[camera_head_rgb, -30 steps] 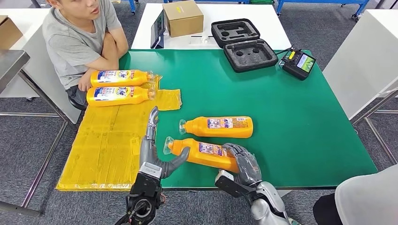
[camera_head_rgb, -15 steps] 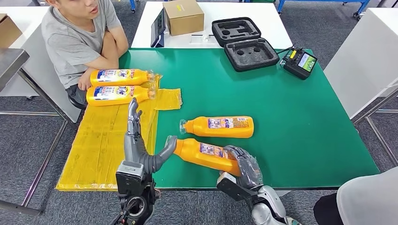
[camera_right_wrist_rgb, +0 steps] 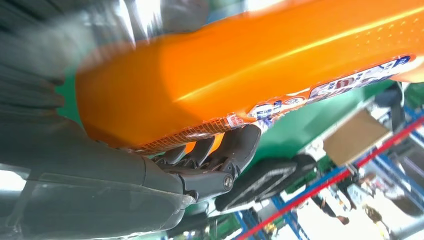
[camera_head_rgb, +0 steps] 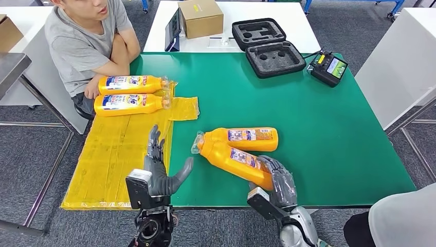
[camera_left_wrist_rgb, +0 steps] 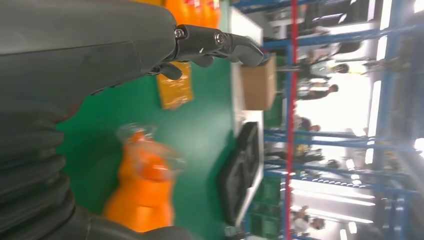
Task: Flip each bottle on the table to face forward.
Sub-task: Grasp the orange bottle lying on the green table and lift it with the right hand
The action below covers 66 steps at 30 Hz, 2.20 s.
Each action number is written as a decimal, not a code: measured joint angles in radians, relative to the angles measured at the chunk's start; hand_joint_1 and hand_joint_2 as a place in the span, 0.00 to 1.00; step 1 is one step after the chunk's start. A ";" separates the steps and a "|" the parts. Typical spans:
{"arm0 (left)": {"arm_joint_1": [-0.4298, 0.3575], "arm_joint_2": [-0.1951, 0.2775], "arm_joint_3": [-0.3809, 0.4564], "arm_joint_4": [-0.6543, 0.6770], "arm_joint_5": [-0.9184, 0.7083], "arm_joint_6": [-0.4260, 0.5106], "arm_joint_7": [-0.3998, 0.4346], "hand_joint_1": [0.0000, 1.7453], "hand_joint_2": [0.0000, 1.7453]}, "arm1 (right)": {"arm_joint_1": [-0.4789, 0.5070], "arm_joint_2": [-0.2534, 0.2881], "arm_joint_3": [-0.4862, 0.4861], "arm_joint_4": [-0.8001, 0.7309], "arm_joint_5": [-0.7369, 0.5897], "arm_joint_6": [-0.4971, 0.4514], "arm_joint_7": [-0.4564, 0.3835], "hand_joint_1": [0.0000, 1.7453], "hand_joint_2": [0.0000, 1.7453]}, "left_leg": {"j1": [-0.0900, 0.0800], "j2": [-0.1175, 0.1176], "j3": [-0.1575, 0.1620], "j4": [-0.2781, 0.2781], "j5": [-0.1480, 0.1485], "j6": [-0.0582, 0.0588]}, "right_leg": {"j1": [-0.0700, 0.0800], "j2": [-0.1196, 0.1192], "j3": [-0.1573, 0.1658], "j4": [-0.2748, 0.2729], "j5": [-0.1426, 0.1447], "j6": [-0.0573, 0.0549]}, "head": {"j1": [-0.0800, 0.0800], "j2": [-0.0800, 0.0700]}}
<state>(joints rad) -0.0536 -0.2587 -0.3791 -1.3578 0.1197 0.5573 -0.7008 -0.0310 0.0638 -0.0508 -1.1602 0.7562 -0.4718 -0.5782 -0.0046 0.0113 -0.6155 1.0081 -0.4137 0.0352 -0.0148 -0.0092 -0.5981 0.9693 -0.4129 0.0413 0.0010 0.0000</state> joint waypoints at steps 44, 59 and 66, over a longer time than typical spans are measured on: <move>-0.104 -0.031 -0.046 0.279 -0.080 0.013 0.001 0.00 0.00 | 0.088 0.024 0.044 -0.177 0.168 -0.060 0.052 0.00 1.00 | 0.000 -0.003 -0.002 0.000 0.001 0.001 | 0.000 -0.003 -0.001 0.000 0.000 0.000 | 0.000 0.000; -0.014 -0.008 -0.032 -0.072 -0.274 0.141 -0.002 0.00 1.00 | 0.088 0.024 0.093 -0.214 0.269 -0.058 0.106 0.00 1.00 | 0.000 -0.003 -0.002 0.000 0.001 0.002 | 0.000 -0.003 0.000 0.000 0.000 0.001 | 0.000 0.000; -0.011 -0.018 0.036 -0.152 -0.355 0.142 -0.002 0.00 1.00 | 0.095 0.015 0.118 -0.243 0.411 0.019 0.217 0.00 1.00 | 0.000 -0.003 -0.002 0.000 0.001 0.002 | 0.000 -0.003 -0.001 0.000 0.000 0.001 | 0.000 0.000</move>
<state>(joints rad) -0.0650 -0.2763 -0.3433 -1.5101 -0.2356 0.6989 -0.7027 0.0635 0.0792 0.0668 -1.4027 1.1672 -0.4526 -0.3613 -0.0048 0.0084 -0.6172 1.0082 -0.4123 0.0368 -0.0151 -0.0121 -0.5988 0.9696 -0.4130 0.0418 0.0008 0.0000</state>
